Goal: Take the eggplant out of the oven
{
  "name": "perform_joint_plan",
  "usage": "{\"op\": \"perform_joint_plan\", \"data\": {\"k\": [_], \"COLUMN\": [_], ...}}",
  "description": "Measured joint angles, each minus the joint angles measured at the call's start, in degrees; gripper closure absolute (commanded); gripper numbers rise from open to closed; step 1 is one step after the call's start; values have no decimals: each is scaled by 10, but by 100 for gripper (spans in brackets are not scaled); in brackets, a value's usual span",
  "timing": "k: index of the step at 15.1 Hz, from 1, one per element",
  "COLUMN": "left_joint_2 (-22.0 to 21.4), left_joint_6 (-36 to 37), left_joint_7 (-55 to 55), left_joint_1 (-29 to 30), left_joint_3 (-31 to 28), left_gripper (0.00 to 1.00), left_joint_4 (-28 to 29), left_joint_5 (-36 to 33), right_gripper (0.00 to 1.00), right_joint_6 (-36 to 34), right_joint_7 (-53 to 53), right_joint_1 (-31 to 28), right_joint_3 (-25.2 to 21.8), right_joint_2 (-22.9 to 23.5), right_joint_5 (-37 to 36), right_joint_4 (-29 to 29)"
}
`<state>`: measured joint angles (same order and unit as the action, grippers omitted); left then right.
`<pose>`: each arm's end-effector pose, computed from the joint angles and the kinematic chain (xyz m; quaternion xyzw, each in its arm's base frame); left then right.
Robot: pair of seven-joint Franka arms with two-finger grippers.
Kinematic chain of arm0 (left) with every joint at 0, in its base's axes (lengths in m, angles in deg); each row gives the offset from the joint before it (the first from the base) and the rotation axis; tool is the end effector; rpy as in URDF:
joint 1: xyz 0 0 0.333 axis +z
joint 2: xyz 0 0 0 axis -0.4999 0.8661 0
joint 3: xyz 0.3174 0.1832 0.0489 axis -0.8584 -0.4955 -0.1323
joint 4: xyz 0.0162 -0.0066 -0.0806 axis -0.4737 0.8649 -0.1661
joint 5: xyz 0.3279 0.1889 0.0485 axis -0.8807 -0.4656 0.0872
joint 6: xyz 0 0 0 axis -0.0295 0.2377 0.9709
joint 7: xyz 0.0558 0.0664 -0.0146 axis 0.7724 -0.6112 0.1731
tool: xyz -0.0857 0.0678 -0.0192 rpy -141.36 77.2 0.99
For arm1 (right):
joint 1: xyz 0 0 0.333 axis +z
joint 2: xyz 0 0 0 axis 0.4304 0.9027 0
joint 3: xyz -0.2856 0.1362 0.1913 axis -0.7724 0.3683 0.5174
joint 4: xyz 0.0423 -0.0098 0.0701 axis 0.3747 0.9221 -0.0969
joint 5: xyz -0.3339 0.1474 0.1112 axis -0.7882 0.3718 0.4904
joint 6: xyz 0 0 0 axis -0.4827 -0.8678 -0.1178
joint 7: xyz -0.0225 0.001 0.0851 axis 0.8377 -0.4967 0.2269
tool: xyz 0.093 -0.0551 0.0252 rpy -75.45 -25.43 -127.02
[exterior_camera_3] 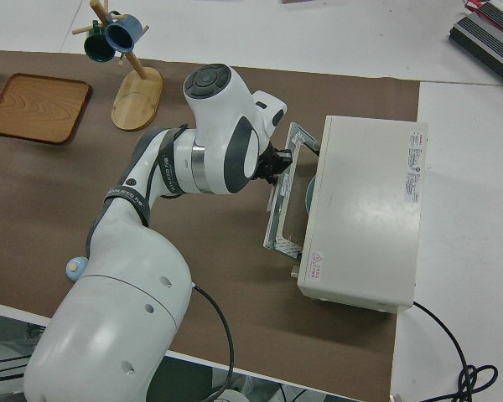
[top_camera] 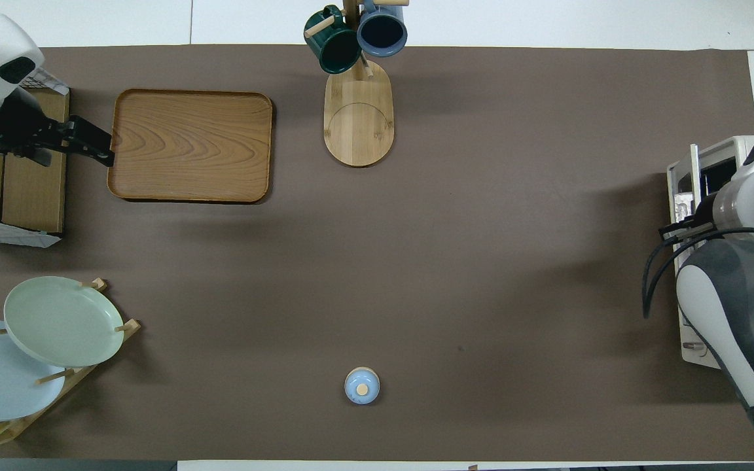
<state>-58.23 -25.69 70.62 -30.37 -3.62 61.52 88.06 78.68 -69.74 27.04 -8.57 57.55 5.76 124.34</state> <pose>0.6815 -0.0636 0.5462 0.9963 -0.0651 -0.0451 0.0320 0.5240 -0.0118 0.4717 0.9875 0.1450 -0.0052 0.0619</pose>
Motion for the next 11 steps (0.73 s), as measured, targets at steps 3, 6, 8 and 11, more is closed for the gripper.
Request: {"op": "perform_joint_plan", "data": {"k": [3,6,8,11], "left_joint_2": [28,31,27,4], "left_joint_6": [-17,-16,-13,10], "left_joint_7": [0,0,0,1], "left_joint_1": [-3,-6,-8,-9], "left_joint_3": [0,0,0,1], "left_gripper": [0,0,0,0], "left_joint_4": [-9,-14,-22,-28], "left_joint_5": [0,0,0,0], "right_gripper": [100,100,100,100], "right_joint_6": [42,85,93,107], "right_joint_7": [31,40,46,46], "right_joint_1": [18,20,20,18], "right_joint_3": [2,6,6,5], "right_joint_2": [35,50,52,71], "right_joint_5": [5,7,12,46], "right_joint_4": [13,30,34,35]}}
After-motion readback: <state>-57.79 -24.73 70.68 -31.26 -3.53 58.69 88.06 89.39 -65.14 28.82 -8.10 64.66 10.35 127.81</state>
